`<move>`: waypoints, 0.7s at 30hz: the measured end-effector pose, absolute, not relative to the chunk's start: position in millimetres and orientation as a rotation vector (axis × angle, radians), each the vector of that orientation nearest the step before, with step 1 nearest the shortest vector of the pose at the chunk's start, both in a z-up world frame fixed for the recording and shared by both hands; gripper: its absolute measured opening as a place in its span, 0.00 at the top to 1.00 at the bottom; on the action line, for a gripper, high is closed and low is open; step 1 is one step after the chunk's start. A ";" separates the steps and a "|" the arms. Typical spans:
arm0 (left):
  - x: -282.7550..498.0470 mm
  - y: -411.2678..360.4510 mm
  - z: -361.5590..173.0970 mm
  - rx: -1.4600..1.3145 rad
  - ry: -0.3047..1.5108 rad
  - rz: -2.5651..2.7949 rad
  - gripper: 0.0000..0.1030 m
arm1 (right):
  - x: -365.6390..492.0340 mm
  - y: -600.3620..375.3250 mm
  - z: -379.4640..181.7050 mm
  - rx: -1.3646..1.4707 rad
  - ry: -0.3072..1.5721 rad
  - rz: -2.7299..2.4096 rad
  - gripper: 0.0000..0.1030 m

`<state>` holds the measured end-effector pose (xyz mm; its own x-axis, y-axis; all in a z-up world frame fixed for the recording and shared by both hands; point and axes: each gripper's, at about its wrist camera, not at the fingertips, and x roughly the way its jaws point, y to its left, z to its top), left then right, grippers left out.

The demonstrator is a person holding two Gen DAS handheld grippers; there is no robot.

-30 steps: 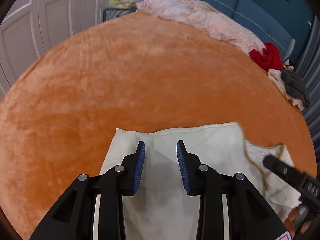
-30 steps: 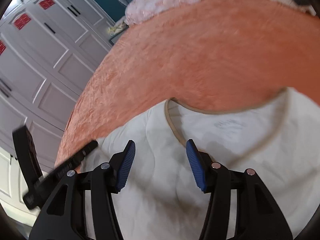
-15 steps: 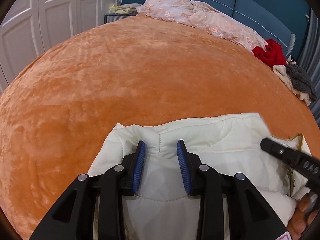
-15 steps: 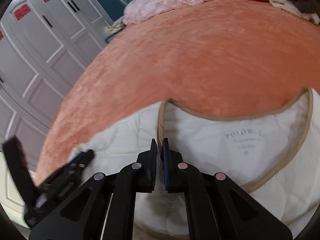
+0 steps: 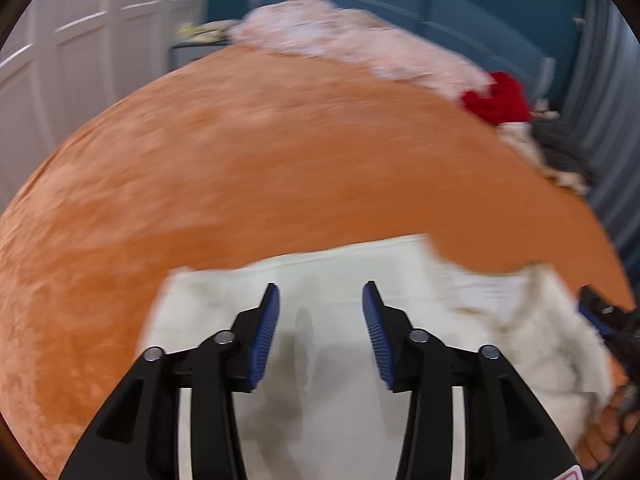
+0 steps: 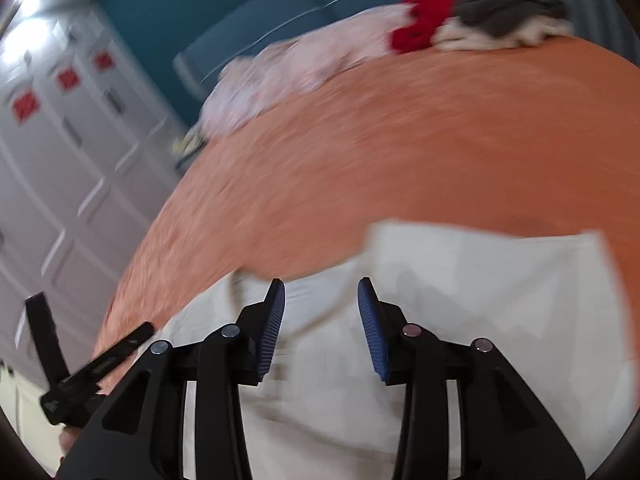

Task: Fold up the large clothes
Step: 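Lift the hem with both tools and fold it up onto the collar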

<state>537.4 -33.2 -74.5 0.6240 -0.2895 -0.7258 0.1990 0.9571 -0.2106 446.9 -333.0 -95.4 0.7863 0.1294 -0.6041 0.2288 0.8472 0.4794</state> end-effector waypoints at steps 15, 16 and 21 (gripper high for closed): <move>553.7 -255.8 -129.7 0.092 1.061 -0.514 0.47 | 459.8 -404.1 -146.0 0.577 0.896 -0.060 0.68; 552.2 -257.3 -134.3 0.110 1.049 -0.507 0.47 | 462.9 -399.2 -148.4 0.522 0.912 -0.077 0.71; 547.3 -252.2 -143.7 0.112 0.979 -0.480 0.43 | 461.6 -392.3 -159.8 0.415 0.882 -0.150 0.78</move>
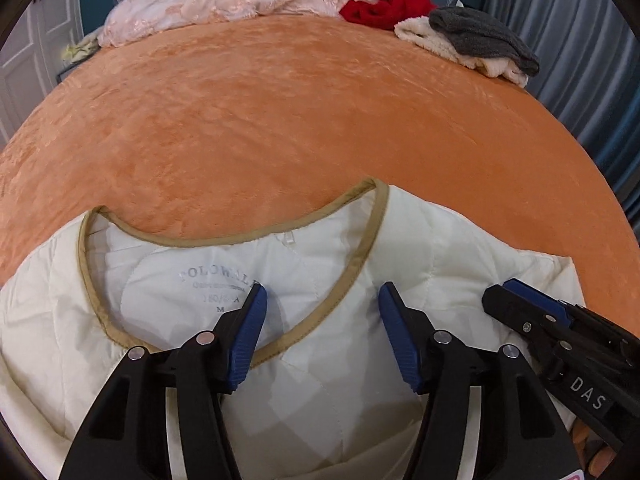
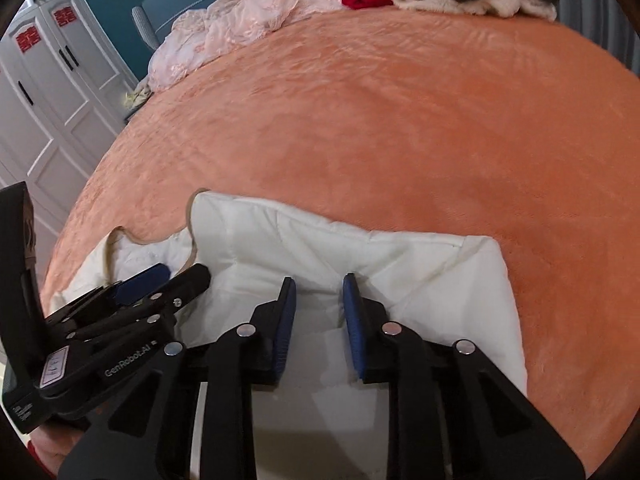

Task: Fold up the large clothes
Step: 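Lift the hem with both tools and fold it up onto the collar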

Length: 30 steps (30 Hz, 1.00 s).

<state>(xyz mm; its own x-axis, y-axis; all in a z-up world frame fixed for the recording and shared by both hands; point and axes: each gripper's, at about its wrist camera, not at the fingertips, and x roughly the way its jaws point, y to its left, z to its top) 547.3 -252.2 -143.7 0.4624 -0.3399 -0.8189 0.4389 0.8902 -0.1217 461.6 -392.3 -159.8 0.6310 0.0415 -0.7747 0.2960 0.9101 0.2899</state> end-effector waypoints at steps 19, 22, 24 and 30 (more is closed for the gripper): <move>530.2 -138.7 -120.8 0.167 0.979 -0.378 0.46 | 479.4 -276.0 -128.6 0.282 0.983 0.080 0.76; 531.1 -139.7 -131.6 0.204 0.968 -0.366 0.46 | 490.1 -270.7 -150.2 0.255 1.017 0.054 0.87; 534.0 -140.7 -136.1 0.202 0.954 -0.350 0.47 | 491.8 -276.6 -153.7 0.256 1.000 0.028 1.00; 540.7 -141.9 -145.2 0.177 0.898 -0.301 0.41 | 485.9 -300.7 -164.8 0.356 0.901 -0.046 1.00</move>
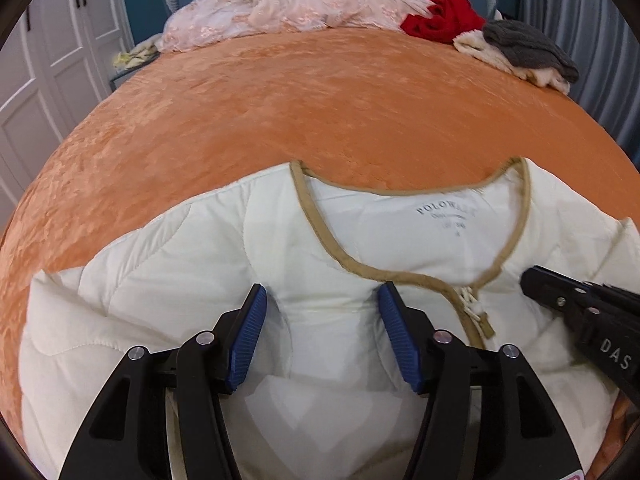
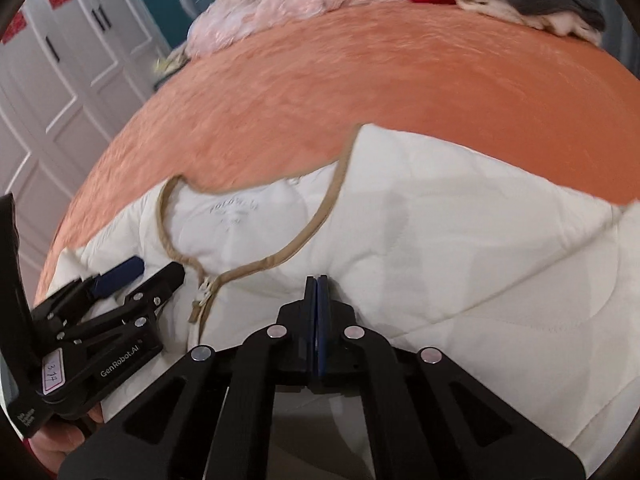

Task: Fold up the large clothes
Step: 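Lift the hem with both tools and fold it up onto the collar, then open both tools and withdraw from the folded jacket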

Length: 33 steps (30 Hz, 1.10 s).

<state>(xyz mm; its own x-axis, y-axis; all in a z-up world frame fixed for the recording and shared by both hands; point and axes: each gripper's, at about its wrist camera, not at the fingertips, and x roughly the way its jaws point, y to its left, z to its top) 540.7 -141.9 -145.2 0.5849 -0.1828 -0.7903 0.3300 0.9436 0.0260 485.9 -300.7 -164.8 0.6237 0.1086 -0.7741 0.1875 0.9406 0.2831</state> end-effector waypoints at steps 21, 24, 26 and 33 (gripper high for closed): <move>263.9 84.0 -90.5 -0.066 1.035 -0.185 0.16 | 110.6 -374.4 -94.8 0.437 0.928 -0.192 0.35; 216.4 137.7 -106.2 -0.210 1.120 -0.116 0.16 | 35.9 -407.3 -116.2 0.629 0.977 -0.267 0.33; 202.4 154.0 -112.6 -0.287 1.143 -0.106 0.16 | 7.0 -417.8 -124.7 0.720 0.968 -0.304 0.32; 193.8 141.6 -117.9 -0.470 1.140 -0.221 0.16 | -4.9 -413.6 -140.9 0.921 0.862 -0.205 0.32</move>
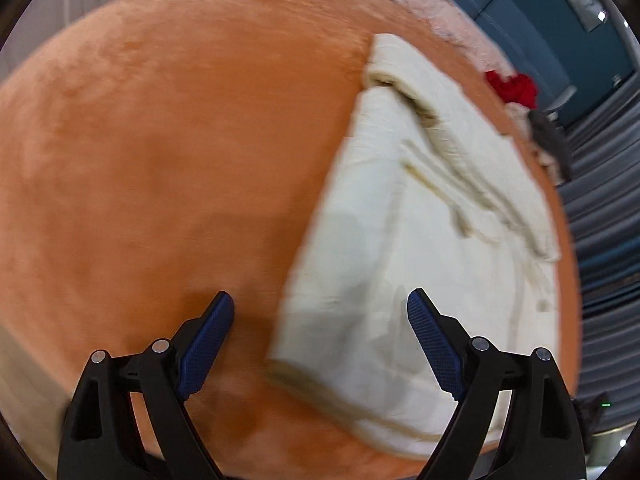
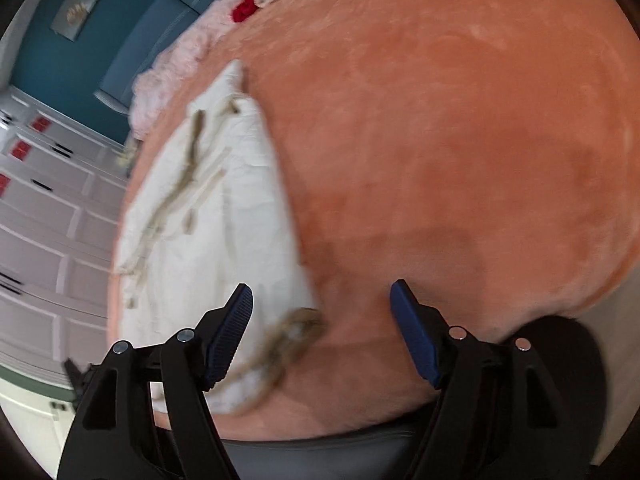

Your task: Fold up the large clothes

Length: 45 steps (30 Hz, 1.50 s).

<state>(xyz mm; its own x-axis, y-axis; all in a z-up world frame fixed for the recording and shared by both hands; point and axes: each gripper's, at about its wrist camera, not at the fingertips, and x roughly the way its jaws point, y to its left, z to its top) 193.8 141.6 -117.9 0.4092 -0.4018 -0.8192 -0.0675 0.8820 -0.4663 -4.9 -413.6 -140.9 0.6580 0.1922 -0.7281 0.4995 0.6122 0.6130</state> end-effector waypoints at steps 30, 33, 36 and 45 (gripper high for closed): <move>-49.8 170.8 6.1 -0.070 1.211 -0.332 0.96 | -145.4 -285.7 -19.7 0.446 1.283 0.075 0.97; -45.2 166.6 27.8 -0.131 1.129 -0.326 0.96 | -131.1 -295.2 6.9 0.492 1.163 0.065 0.96; -16.7 156.2 44.6 -0.114 1.044 -0.327 0.96 | -105.4 -313.2 30.3 0.505 1.035 0.050 0.96; 100.9 128.8 51.5 -0.117 0.826 -0.263 0.96 | 0.9 -351.8 32.2 0.585 0.733 -0.035 0.96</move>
